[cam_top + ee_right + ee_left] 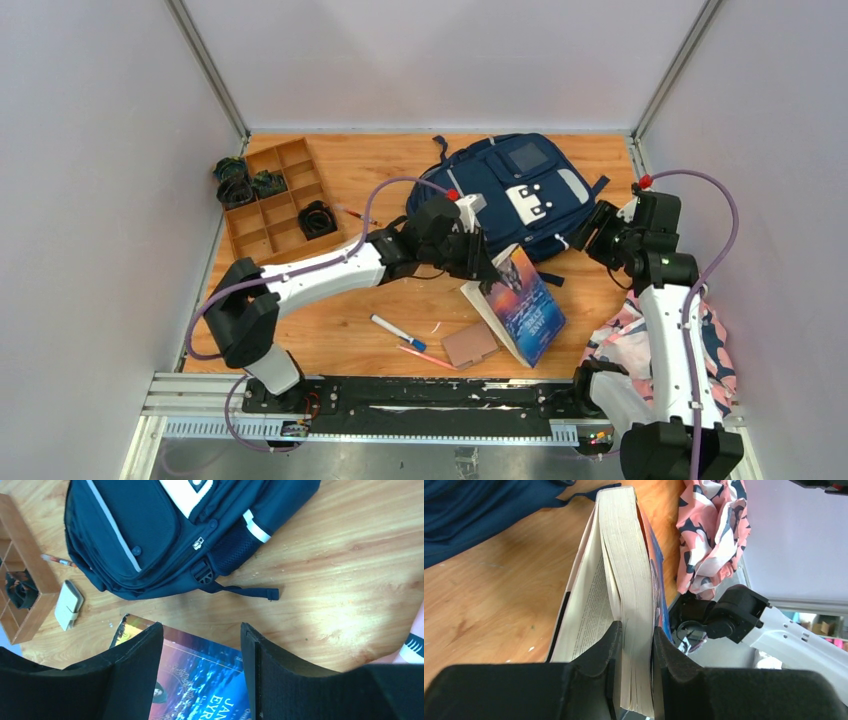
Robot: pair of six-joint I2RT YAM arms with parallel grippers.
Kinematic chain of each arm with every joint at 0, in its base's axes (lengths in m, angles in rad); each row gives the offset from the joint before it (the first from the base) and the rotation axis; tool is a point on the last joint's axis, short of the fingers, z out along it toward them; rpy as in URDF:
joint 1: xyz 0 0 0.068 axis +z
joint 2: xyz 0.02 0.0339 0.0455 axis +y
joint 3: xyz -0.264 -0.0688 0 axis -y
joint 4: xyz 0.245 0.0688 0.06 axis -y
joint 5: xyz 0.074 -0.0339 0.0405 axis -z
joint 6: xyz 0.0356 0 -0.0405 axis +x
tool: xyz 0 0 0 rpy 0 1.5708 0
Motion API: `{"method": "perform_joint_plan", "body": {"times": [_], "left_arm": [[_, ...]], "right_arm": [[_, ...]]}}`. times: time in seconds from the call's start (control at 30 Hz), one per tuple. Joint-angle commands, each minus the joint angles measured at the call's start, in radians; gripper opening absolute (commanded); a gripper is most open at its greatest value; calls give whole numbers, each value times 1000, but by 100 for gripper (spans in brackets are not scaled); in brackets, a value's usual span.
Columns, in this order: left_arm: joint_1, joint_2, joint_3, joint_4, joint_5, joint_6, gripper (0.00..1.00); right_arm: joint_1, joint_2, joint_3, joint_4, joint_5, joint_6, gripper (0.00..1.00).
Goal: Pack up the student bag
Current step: Pick up the book from the center of the board, then place the book in the student bag.
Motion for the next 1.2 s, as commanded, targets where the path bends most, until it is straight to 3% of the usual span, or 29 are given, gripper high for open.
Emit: {"method": "perform_joint_plan", "body": {"times": [0.0,0.27,0.37,0.5,0.83,1.17], "left_arm": [[31,-151,64,17,-41,47,0],[125,-266,-25,51,-99,18,0],[175,-295,-66,116,-97,-35,0],[250,-316,-127,186,-135,-93,0],[425,-111,-332,538,-24,-316,0],[474,73,-368,569,31,-309,0]], "right_arm": [[16,10,37,22,-49,-9,61],[52,75,-57,122,-175,45,64],[51,86,-121,175,-251,75,75],[51,109,-207,325,-410,161,80],[77,320,-427,858,-572,368,84],[158,486,-586,1166,-496,441,86]]}}
